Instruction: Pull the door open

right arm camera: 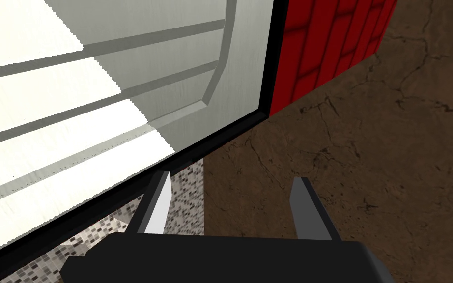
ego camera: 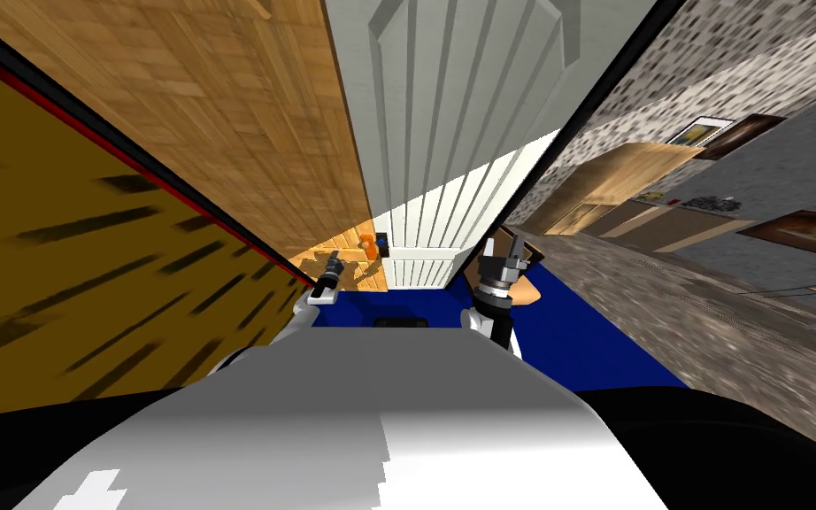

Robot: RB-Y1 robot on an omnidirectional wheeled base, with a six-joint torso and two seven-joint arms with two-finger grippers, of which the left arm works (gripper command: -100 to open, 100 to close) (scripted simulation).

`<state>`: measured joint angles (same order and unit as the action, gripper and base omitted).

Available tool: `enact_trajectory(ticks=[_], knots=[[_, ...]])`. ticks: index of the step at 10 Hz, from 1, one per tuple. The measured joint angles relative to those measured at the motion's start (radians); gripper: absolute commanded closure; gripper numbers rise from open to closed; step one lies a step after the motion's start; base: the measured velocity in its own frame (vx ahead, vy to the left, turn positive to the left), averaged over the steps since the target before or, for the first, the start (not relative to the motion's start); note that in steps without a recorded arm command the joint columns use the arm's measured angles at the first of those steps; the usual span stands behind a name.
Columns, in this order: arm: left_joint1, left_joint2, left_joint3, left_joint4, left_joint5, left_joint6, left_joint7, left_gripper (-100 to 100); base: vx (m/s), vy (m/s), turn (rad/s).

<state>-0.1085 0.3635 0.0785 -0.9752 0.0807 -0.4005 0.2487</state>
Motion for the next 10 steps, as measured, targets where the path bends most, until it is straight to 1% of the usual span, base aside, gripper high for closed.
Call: enact_trajectory(ticks=[1, 2, 3, 4, 5, 6, 10], knots=[[-0.005, -0.008, -0.004, -0.006, -0.001, 0.0, -0.002, -100, 0.205, -0.1, -0.123], [-0.006, -0.019, -0.009, -0.023, -0.003, 0.003, -0.006, -100, 0.217, -0.09, -0.135], [-0.016, -0.028, -0.017, -0.026, -0.005, 0.003, -0.007, -100, 0.211, -0.113, -0.21], [-0.024, -0.04, -0.026, -0.051, -0.008, 0.013, -0.009, -100, 0.138, -0.1, -0.071], [-0.038, -0.043, -0.033, -0.039, -0.009, 0.008, -0.008, -100, 0.049, -0.039, 0.01], [-0.039, -0.043, -0.033, -0.036, -0.009, 0.005, -0.007, 100, 0.0, 0.0, 0.0], [-0.036, -0.046, -0.036, -0.037, -0.009, 0.01, -0.008, 100, -0.013, 0.008, -0.009]])
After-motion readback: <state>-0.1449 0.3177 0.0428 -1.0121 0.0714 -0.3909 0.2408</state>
